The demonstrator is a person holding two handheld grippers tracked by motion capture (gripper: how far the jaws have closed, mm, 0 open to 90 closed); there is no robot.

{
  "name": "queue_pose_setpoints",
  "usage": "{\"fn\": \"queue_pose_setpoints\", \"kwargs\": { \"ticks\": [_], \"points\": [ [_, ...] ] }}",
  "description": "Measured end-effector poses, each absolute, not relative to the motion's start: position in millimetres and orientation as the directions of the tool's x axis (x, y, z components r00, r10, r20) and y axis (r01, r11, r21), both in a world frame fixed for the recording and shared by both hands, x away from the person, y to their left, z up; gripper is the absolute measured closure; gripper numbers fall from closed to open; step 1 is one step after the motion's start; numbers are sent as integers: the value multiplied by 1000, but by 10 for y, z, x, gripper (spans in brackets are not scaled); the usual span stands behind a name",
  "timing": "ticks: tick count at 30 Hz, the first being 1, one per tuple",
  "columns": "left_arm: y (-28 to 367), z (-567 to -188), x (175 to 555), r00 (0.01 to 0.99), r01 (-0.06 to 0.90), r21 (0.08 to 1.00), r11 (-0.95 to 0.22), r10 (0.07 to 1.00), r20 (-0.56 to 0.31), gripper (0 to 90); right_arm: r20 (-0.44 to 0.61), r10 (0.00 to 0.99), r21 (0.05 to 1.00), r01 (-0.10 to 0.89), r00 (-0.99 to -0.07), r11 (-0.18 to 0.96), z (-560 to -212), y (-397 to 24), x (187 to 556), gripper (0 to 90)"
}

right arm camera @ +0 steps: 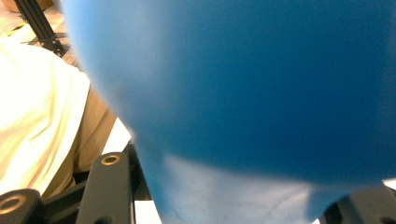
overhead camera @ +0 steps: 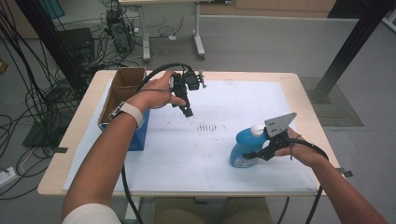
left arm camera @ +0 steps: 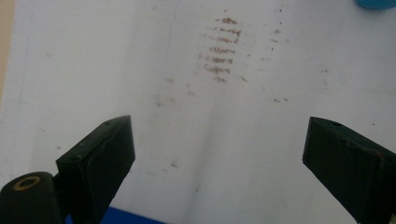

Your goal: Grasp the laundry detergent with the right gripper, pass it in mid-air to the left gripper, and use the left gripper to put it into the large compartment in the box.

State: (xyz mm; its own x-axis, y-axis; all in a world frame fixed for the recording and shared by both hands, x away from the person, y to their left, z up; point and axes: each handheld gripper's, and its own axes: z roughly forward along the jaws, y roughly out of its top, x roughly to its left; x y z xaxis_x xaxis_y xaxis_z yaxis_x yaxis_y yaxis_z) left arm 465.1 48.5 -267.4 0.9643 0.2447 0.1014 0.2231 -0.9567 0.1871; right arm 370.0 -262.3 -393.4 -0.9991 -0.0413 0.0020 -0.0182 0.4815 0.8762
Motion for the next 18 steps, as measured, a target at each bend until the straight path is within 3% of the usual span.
{"fn": "queue_pose_setpoints", "kwargs": {
  "ticks": [18],
  "points": [
    [487,-2665,4637,963,225,190,-956,247,103,95,2,-39,877,-17,-999,480,-3936,-2622,3700,429]
  ]
}}
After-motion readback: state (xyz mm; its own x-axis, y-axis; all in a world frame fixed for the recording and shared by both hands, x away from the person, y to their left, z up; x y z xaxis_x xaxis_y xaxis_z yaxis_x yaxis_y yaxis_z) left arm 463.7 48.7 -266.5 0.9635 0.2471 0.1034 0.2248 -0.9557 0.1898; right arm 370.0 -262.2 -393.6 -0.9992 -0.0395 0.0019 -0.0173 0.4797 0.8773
